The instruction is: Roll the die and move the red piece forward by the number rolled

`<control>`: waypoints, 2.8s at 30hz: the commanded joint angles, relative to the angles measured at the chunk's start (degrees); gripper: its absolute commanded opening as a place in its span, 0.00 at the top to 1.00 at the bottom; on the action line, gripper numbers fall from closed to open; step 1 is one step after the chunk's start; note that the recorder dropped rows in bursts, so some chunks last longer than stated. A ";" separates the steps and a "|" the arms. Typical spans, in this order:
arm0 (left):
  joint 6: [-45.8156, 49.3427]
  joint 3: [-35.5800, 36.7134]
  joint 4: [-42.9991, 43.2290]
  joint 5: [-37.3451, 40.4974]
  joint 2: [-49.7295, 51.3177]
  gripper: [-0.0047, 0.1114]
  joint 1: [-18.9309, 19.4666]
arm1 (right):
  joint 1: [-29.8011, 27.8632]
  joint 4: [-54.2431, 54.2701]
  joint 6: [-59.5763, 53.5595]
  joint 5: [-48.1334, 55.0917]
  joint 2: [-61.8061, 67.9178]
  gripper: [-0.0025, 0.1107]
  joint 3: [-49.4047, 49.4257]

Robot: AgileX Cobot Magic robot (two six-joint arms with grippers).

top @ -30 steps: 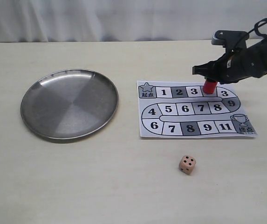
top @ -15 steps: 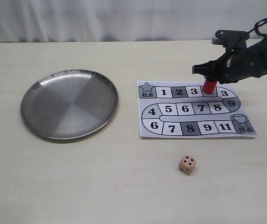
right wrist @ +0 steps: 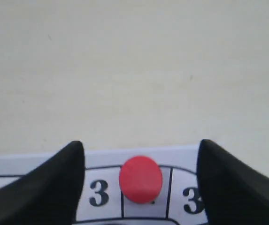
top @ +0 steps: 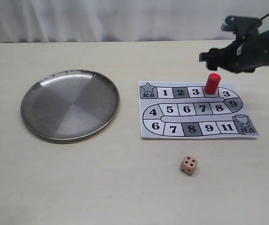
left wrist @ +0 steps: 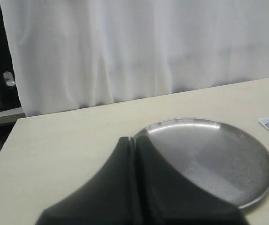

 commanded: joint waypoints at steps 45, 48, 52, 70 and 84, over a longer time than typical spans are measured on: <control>-0.05 0.10 -0.11 -0.55 -0.15 0.96 -0.48 | -0.32 1.63 -2.06 -4.90 -100.44 0.94 69.22; -0.05 0.10 -0.11 -0.55 -0.15 0.96 -0.48 | -0.32 1.63 -2.06 -4.90 -100.44 0.94 69.22; -0.05 0.10 -0.11 -0.55 -0.15 0.96 -0.48 | -0.32 1.63 -2.06 -4.90 -100.44 0.94 69.22; -0.05 0.10 -0.11 -0.55 -0.15 0.96 -0.48 | -0.32 1.63 -2.06 -4.90 -100.44 0.94 69.22; -0.05 0.10 -0.11 -0.55 -0.15 0.96 -0.48 | -0.32 1.63 -2.06 -4.90 -100.44 0.94 69.22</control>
